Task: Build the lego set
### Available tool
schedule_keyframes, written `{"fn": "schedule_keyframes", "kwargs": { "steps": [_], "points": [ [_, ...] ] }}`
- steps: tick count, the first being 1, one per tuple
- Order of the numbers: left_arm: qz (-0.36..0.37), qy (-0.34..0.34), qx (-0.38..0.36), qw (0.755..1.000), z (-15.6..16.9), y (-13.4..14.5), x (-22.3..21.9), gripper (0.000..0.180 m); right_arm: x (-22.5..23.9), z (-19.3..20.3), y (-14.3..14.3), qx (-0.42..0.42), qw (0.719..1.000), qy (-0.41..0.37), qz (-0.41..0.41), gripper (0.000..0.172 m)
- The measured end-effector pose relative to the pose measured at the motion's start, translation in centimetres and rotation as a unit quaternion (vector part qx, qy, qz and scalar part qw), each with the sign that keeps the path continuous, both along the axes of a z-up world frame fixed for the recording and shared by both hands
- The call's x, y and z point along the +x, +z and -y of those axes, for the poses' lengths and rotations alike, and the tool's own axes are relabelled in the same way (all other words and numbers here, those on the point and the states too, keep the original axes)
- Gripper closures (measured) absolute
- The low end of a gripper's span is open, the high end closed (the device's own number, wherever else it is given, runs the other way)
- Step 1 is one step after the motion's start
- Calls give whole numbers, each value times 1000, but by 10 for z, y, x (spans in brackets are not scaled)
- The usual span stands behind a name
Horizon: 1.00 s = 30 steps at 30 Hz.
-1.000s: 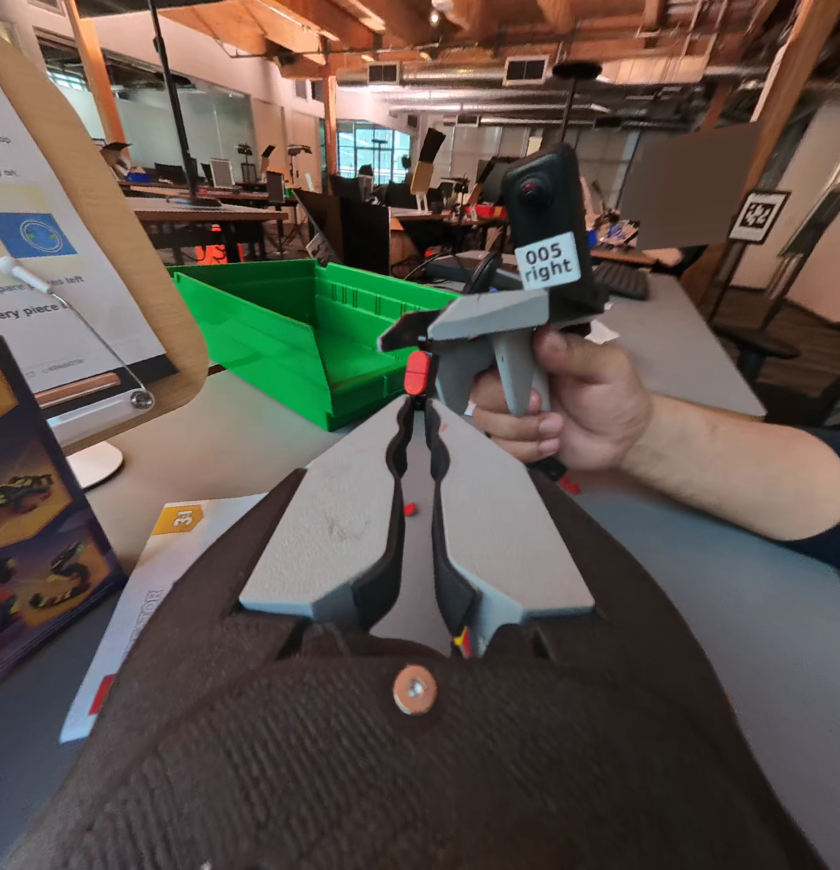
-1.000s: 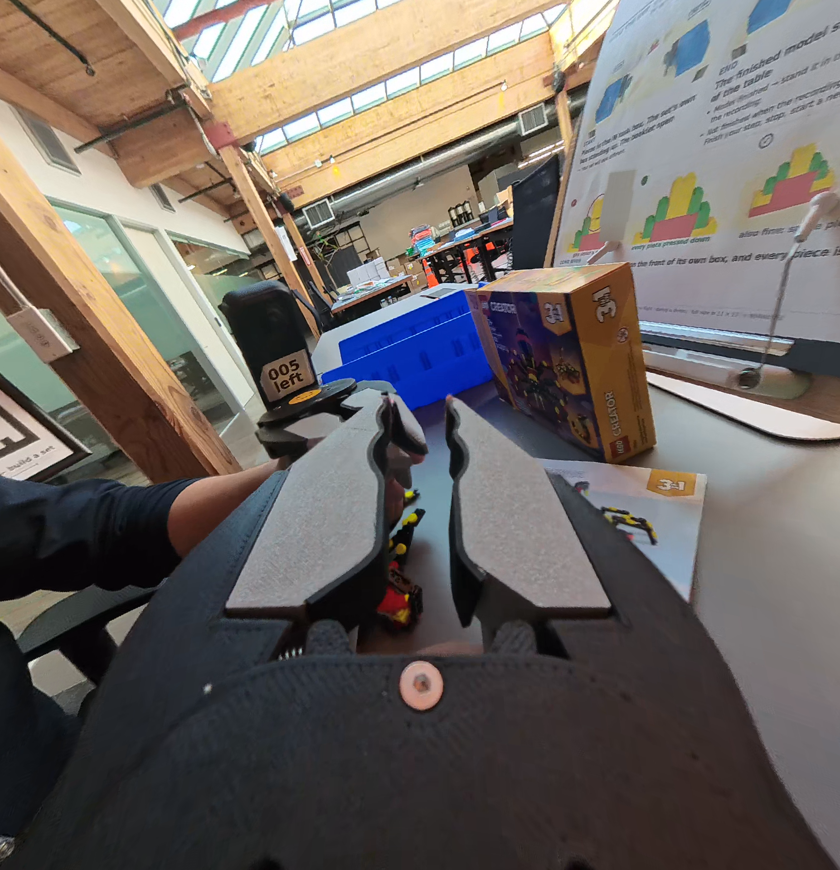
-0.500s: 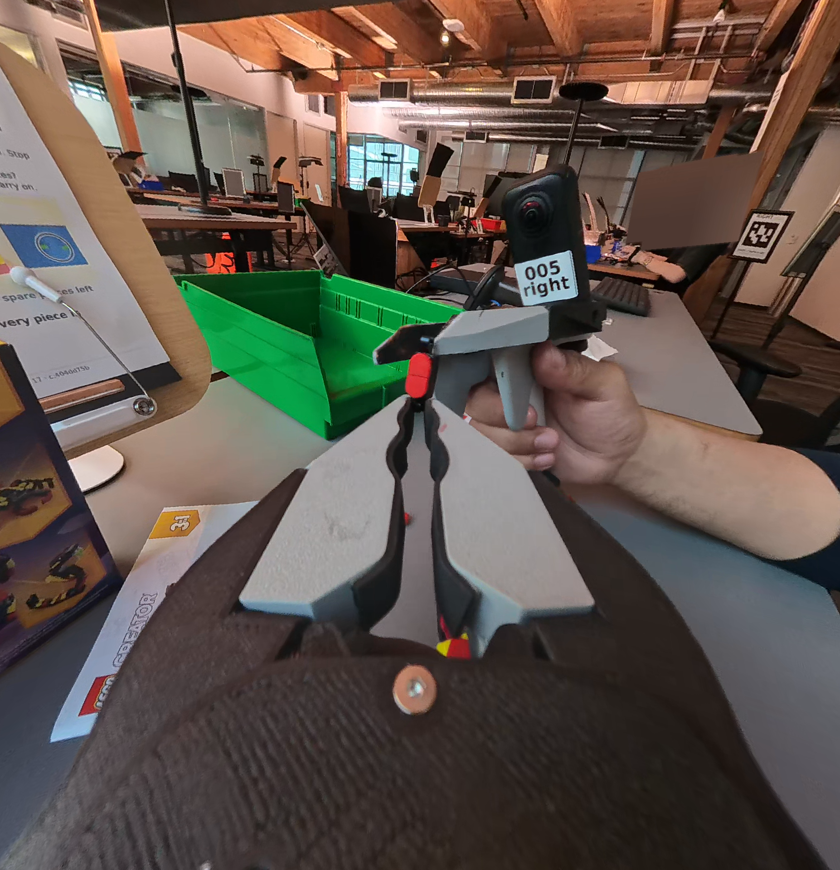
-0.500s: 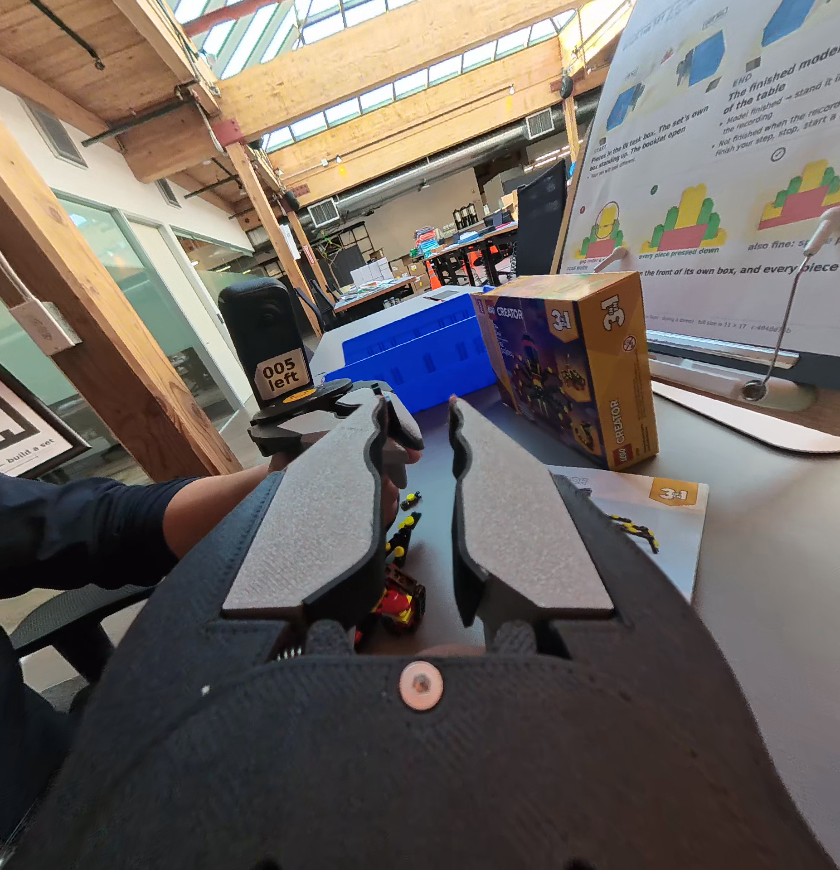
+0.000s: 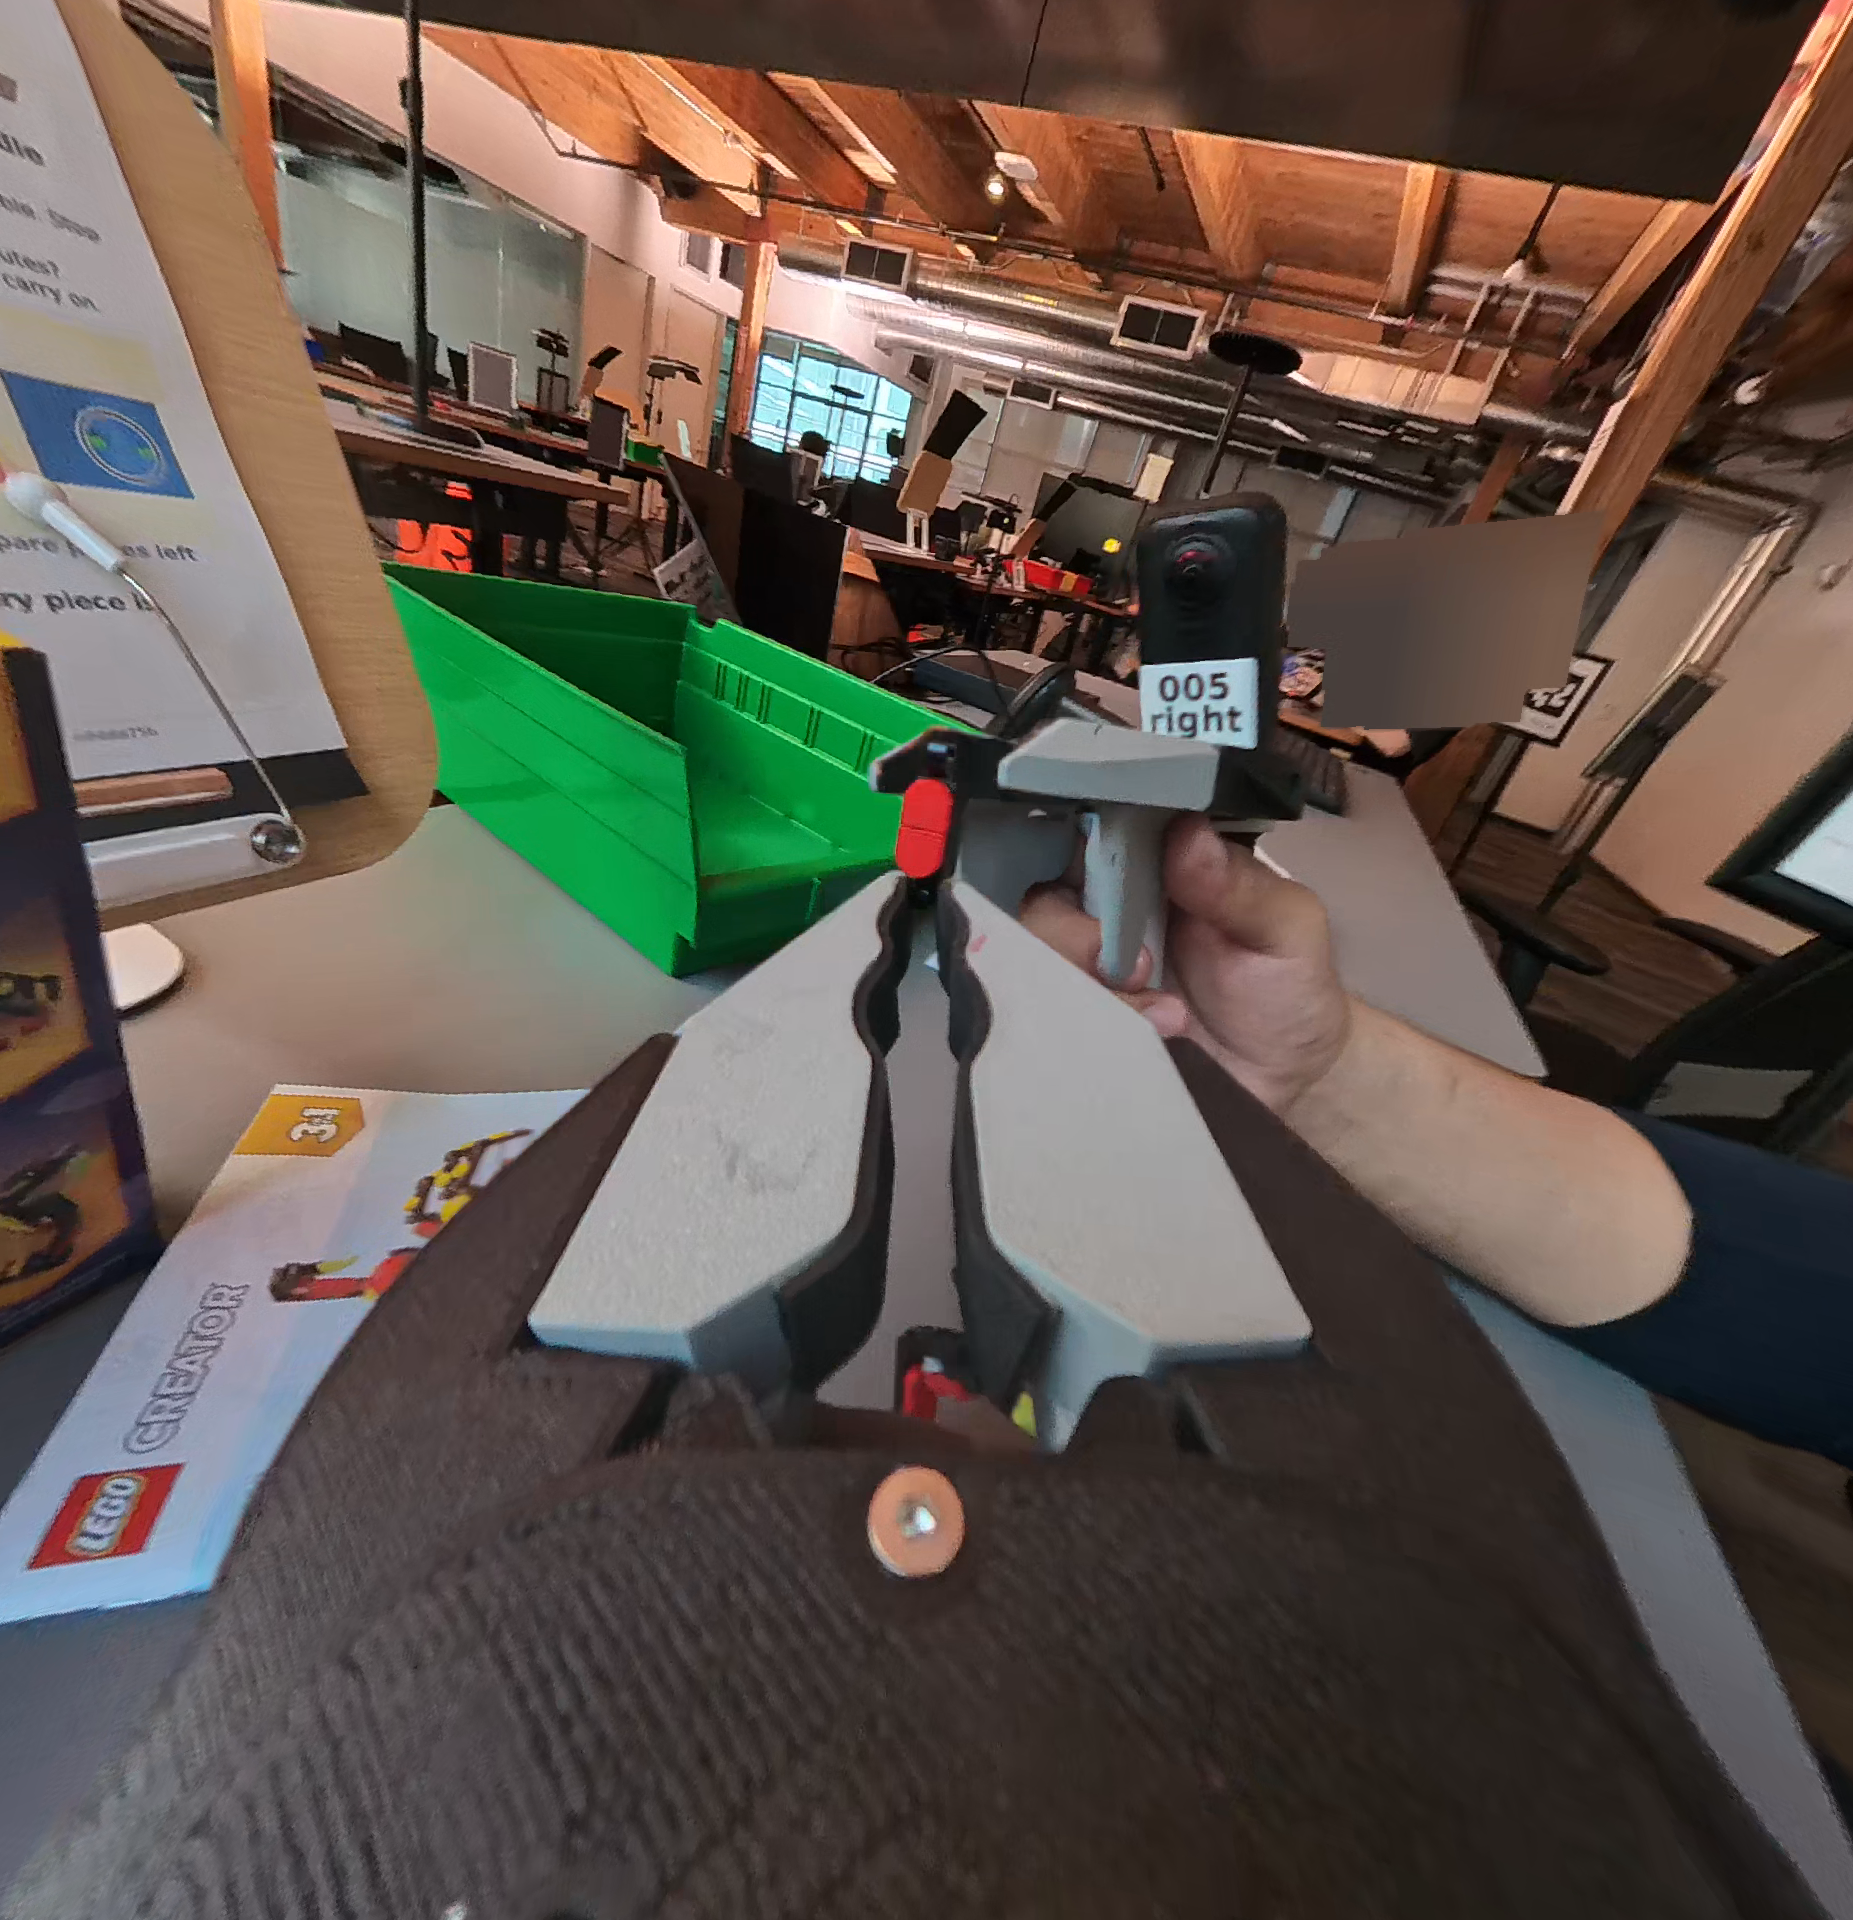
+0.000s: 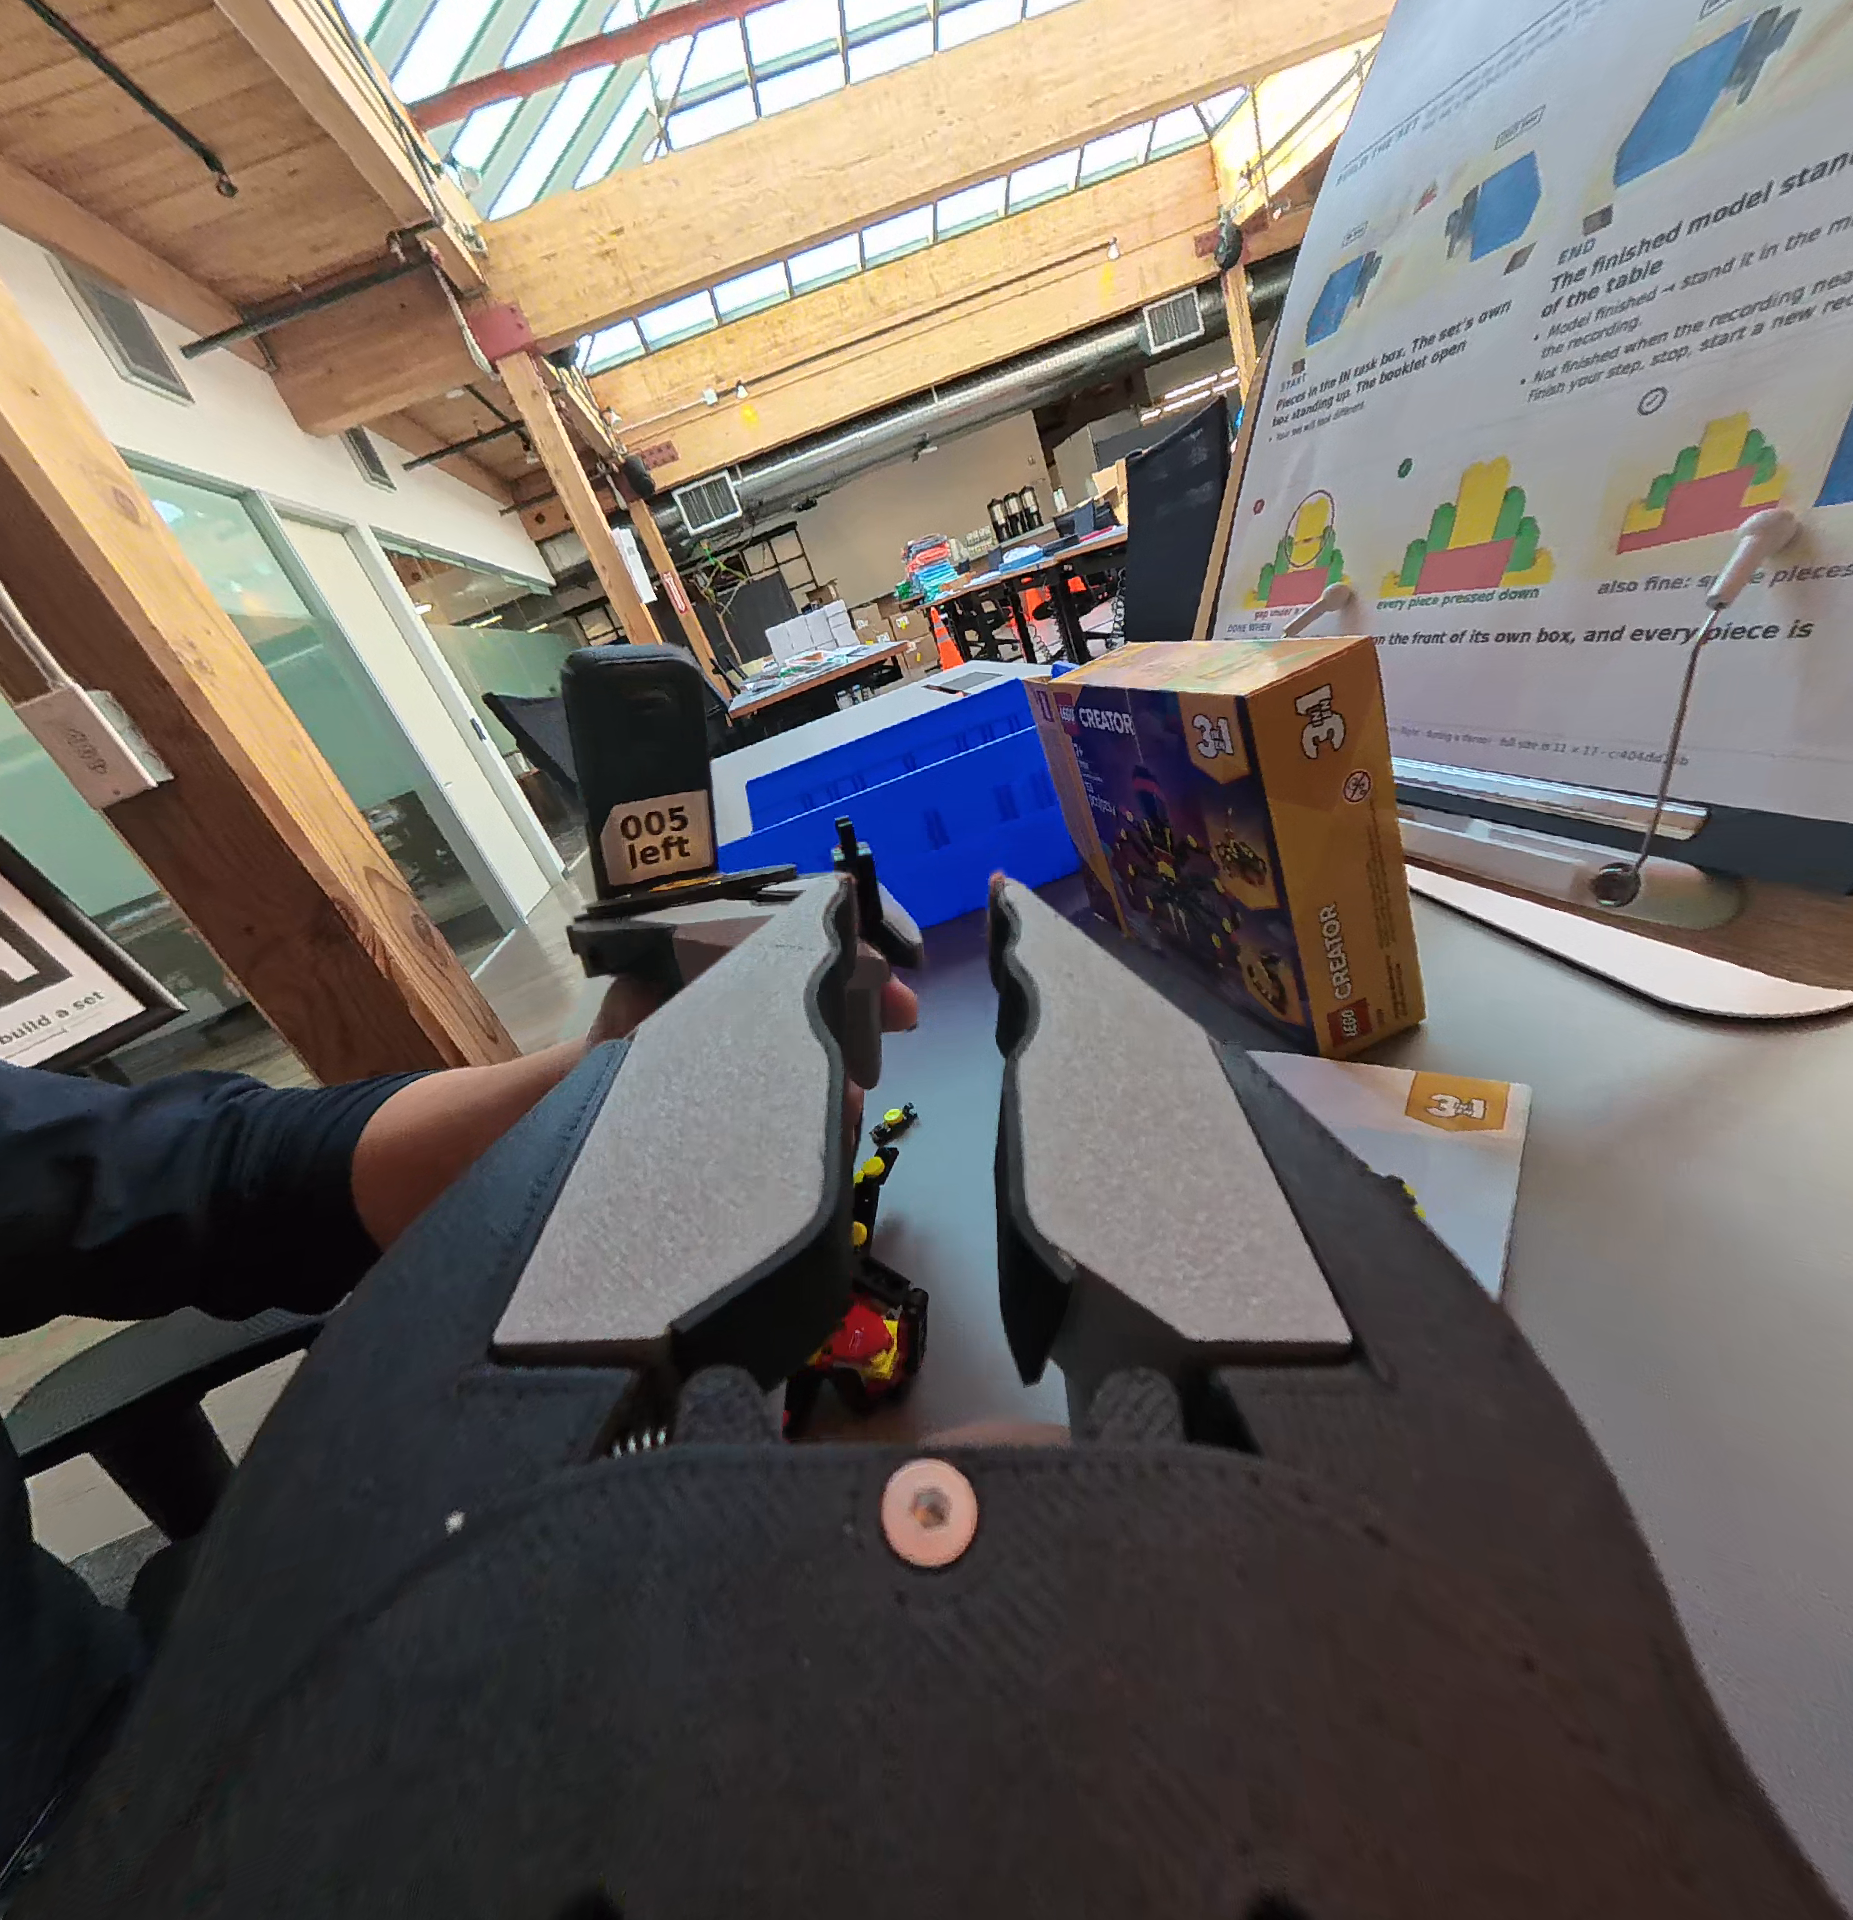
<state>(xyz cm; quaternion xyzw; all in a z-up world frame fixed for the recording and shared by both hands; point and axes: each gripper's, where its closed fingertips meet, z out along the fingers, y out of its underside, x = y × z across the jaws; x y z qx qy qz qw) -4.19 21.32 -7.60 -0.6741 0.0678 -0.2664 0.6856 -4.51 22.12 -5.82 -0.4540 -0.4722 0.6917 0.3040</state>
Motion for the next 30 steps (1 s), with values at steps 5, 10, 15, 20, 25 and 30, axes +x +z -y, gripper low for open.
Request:
{"fn": "schedule_keyframes", "kwargs": {
  "steps": [5,10,15,20,25,30],
  "points": [
    [79,-51,-29,995,4,4,5,179,-1,12,-1,0,999,33,2,151],
    [87,-65,-50,993,5,-1,8,180,-4,21,-4,17,999,37,10,152],
    [72,-72,-58,993,5,-5,15,179,-4,27,-6,36,998,42,14,168],
    [54,-95,-58,992,10,-2,17,176,-1,28,-5,38,998,54,21,167],
    [113,-112,-36,987,19,18,4,173,5,28,-3,42,997,66,29,168],
    [114,-109,-47,986,16,12,4,177,9,36,-6,37,993,101,41,167]
  ]
}}
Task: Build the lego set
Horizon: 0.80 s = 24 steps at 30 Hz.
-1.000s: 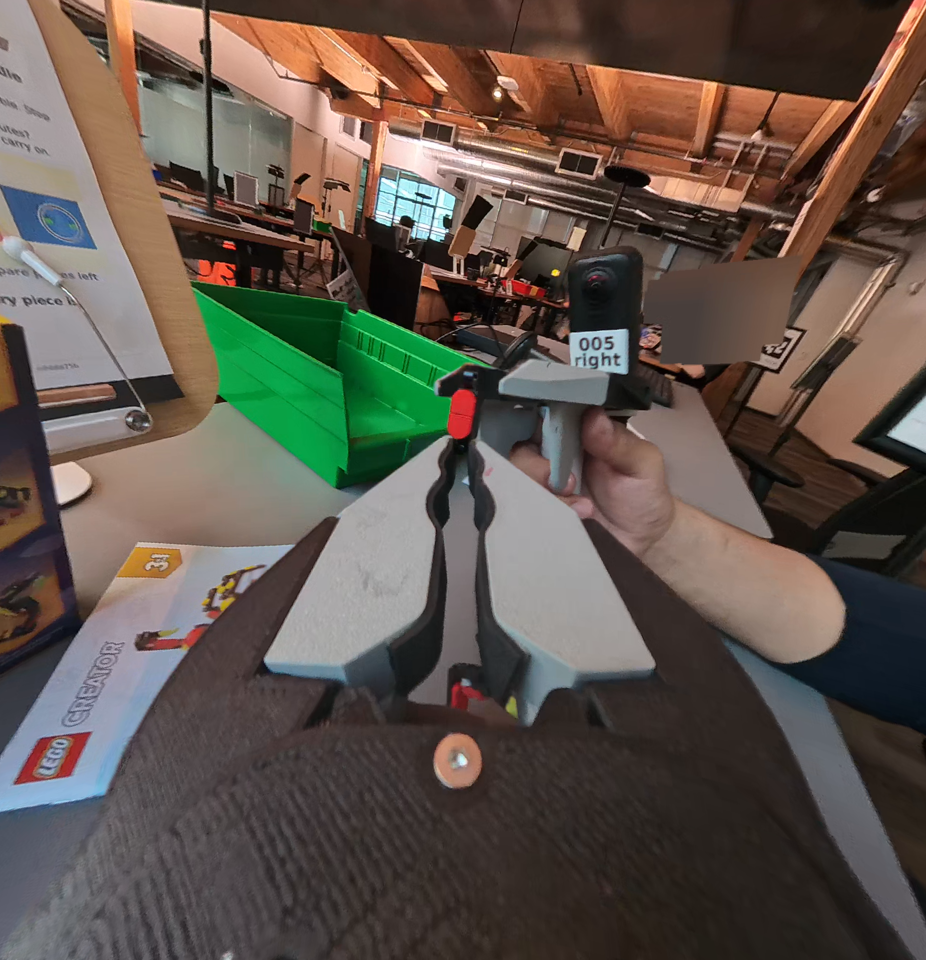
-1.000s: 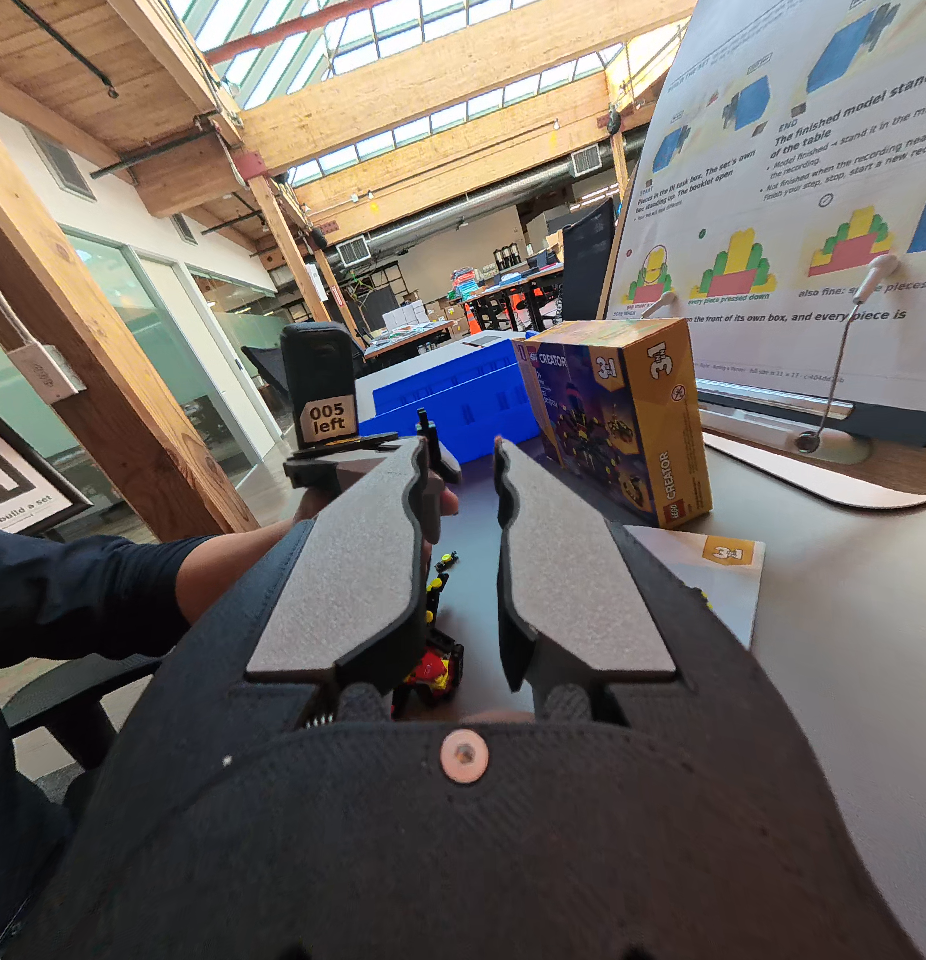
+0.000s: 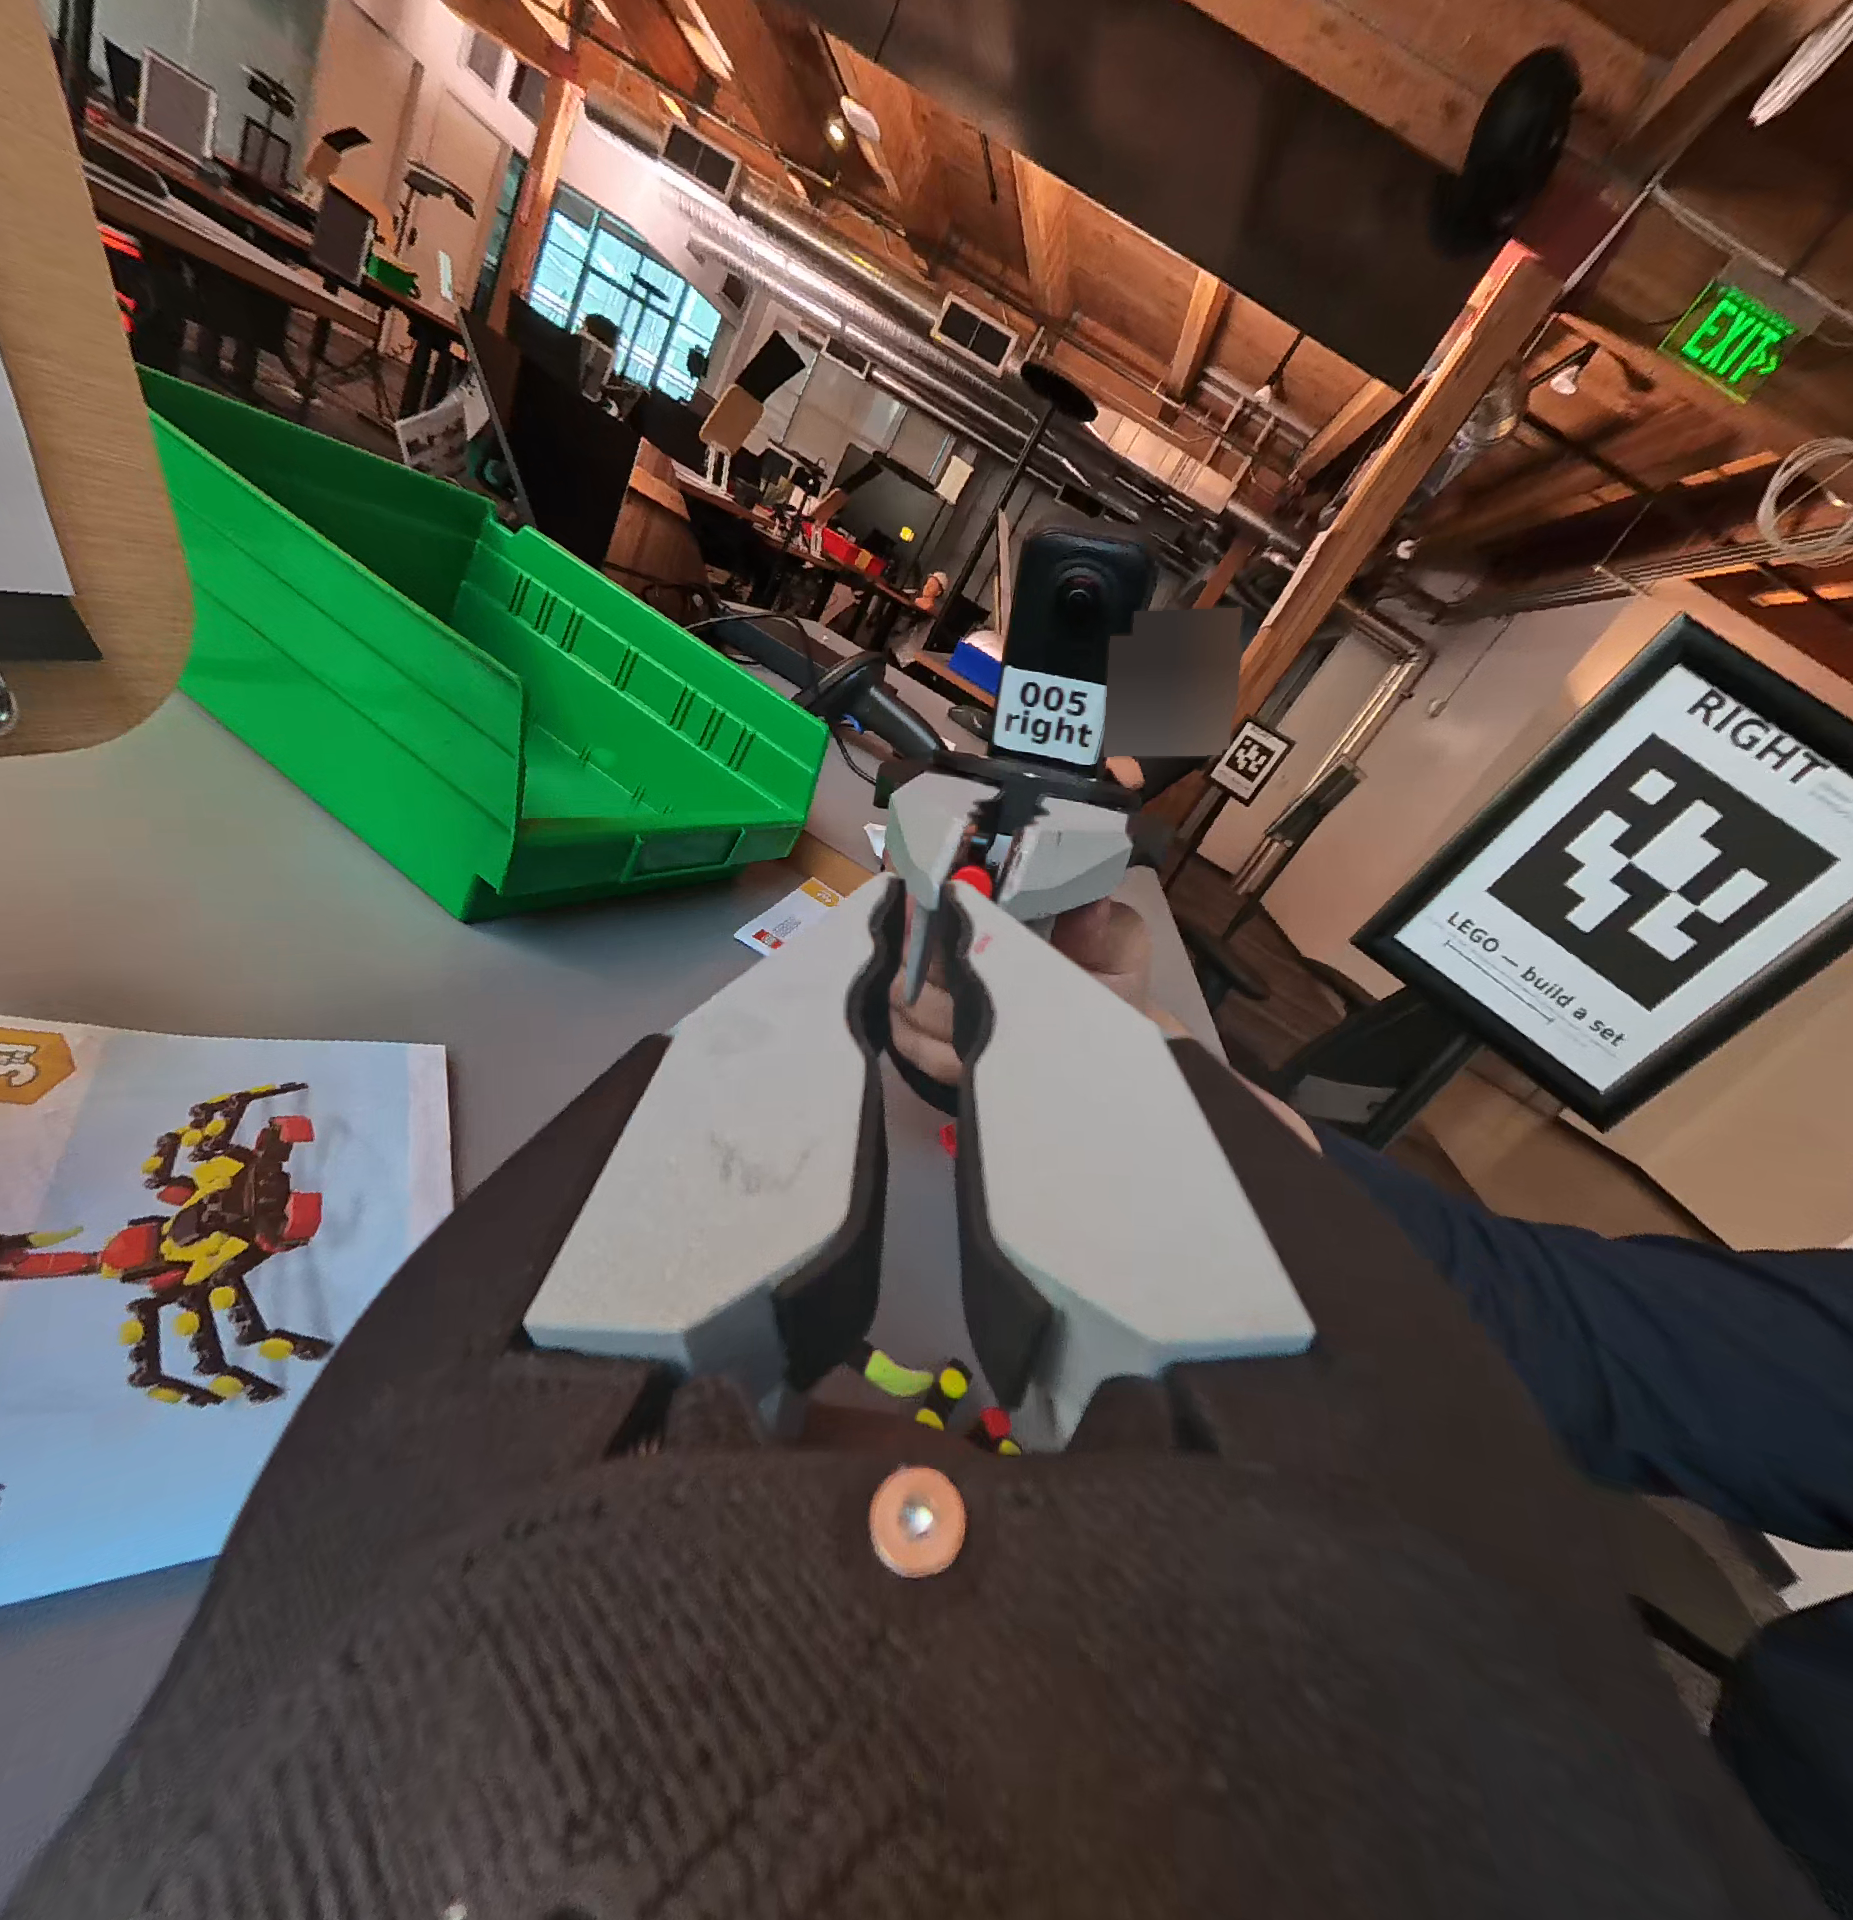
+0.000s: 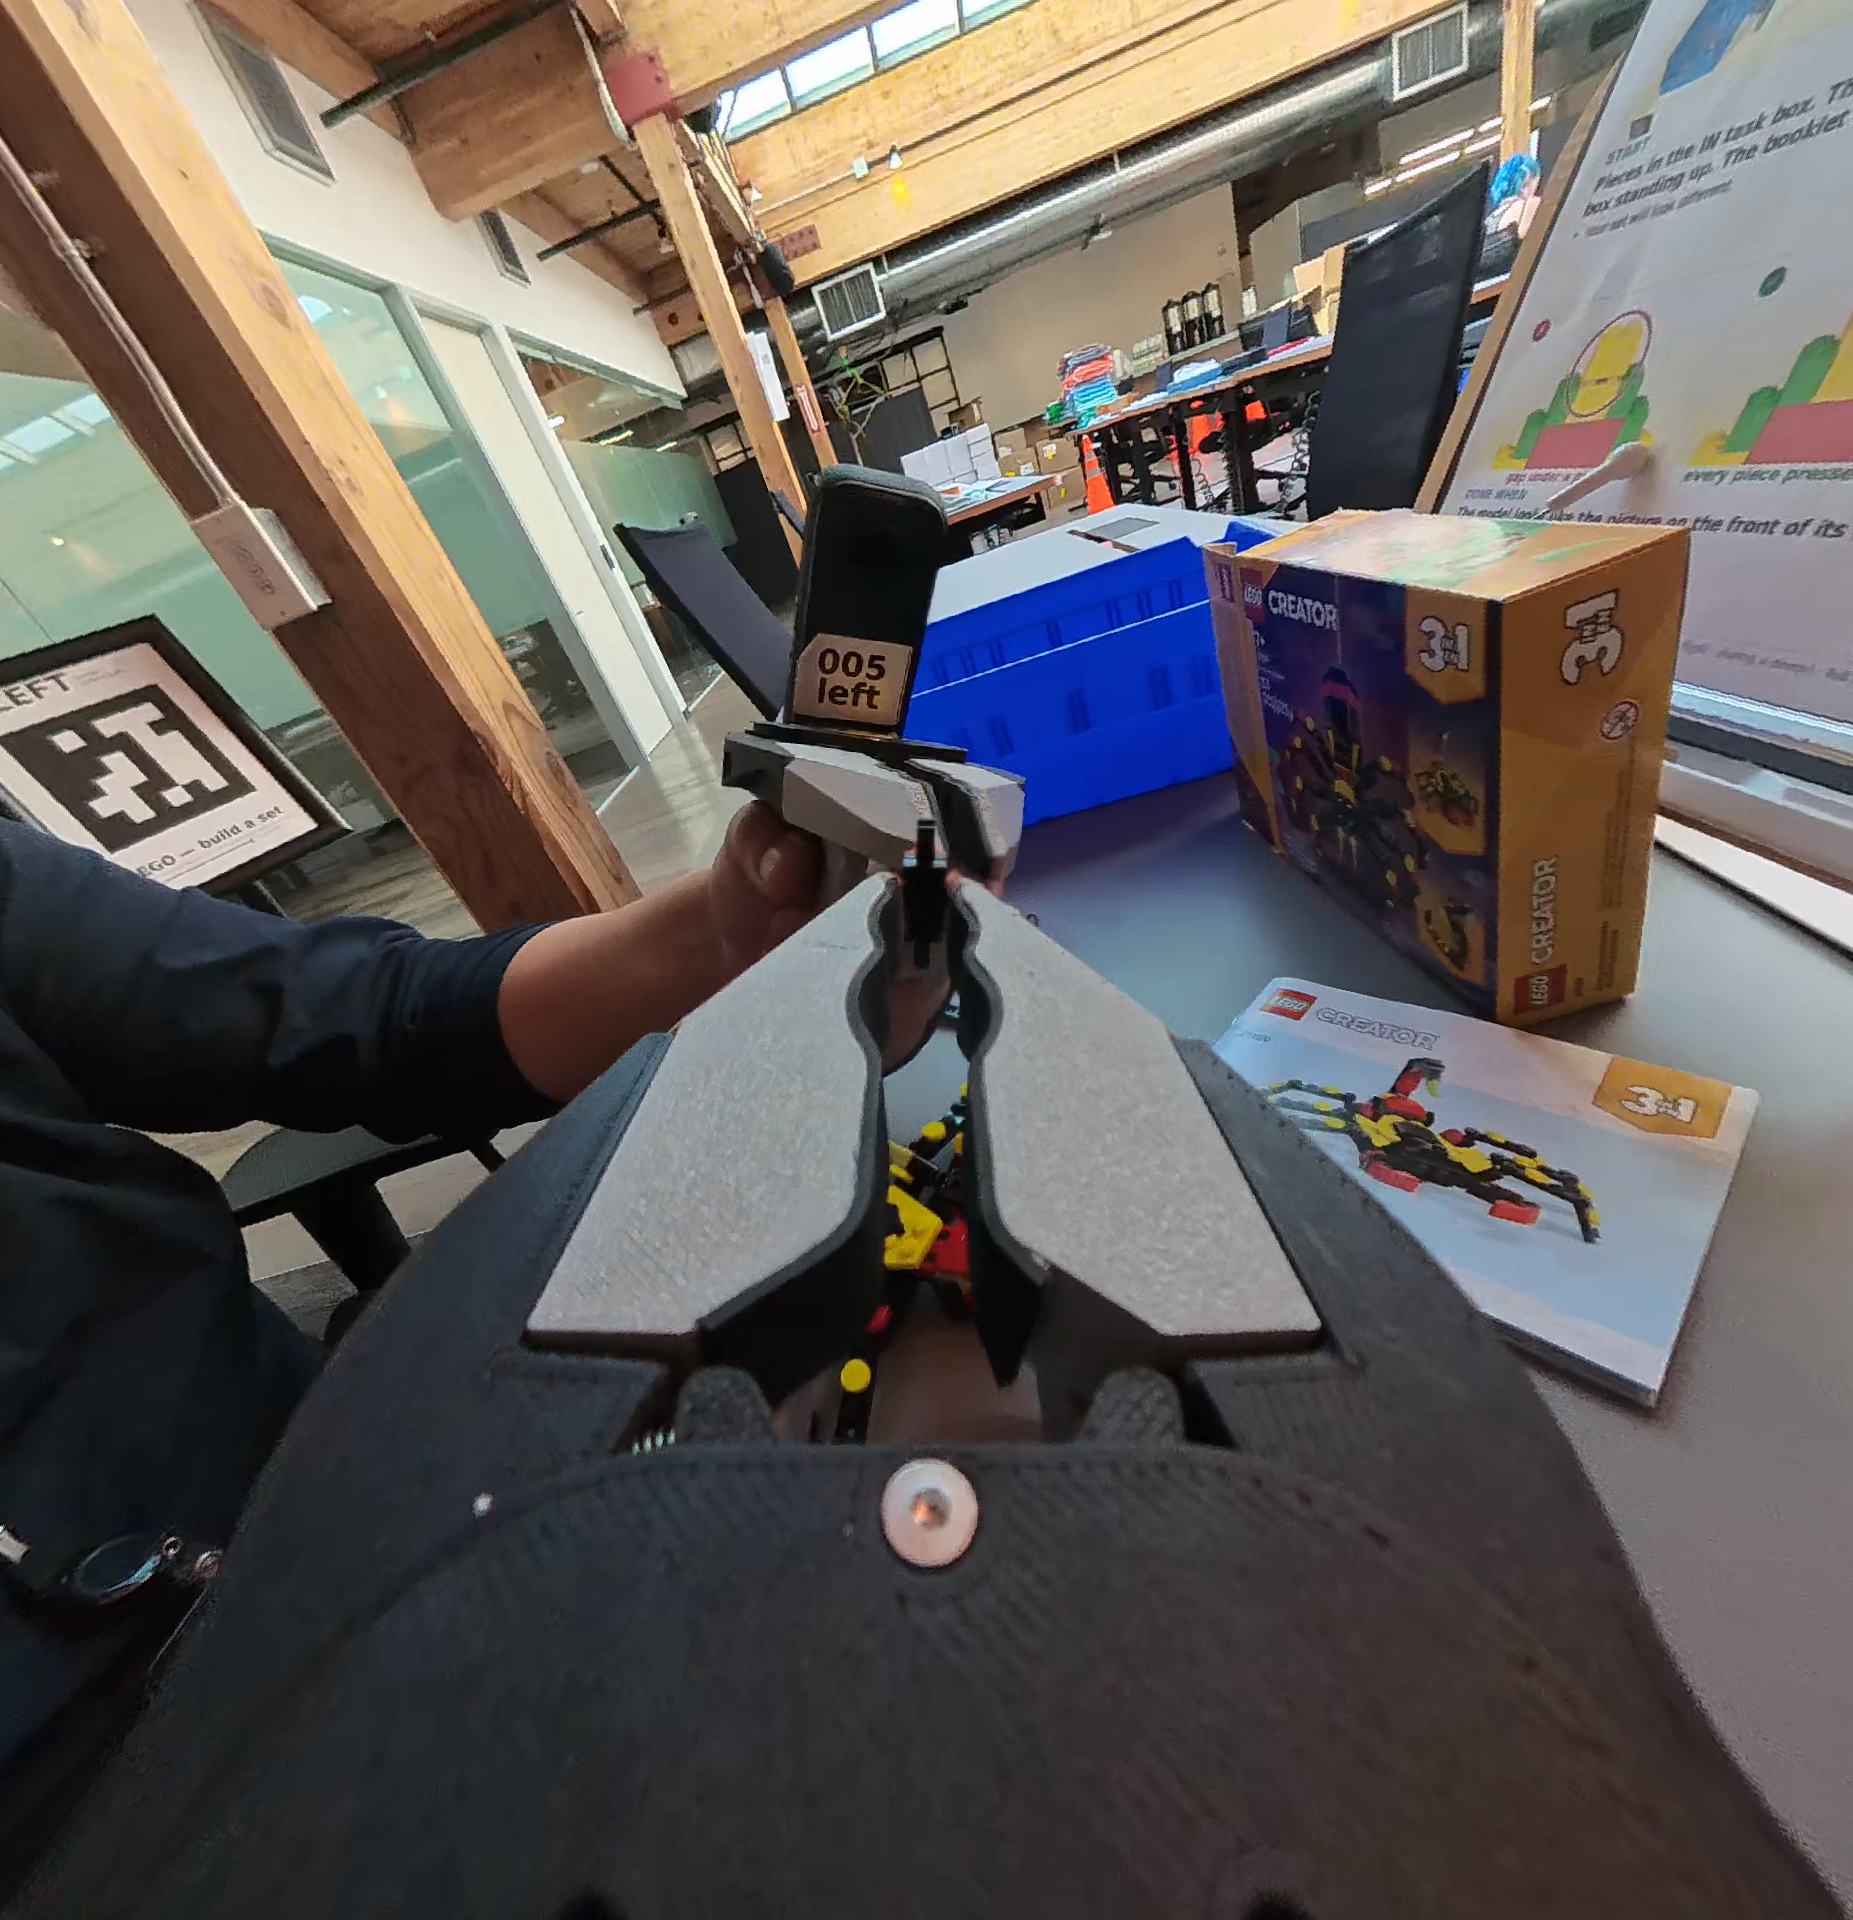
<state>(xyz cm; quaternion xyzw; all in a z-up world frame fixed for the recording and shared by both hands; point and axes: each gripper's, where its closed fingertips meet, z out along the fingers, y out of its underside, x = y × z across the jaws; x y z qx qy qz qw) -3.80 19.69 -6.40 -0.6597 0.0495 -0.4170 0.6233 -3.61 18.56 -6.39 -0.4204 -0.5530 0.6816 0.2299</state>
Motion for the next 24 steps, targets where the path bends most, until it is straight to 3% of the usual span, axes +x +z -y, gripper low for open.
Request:
{"fn": "schedule_keyframes", "kwargs": {
  "steps": [15,20,24],
  "points": [
    [-4,-14,4,1000,4,3,5,169,1,9,-8,0,999,27,29,166],
    [-17,-25,13,999,7,4,9,180,0,9,-10,4,999,26,35,167],
    [-25,-25,1,999,5,-1,10,169,0,12,-13,14,999,30,41,167]
  ]
}}
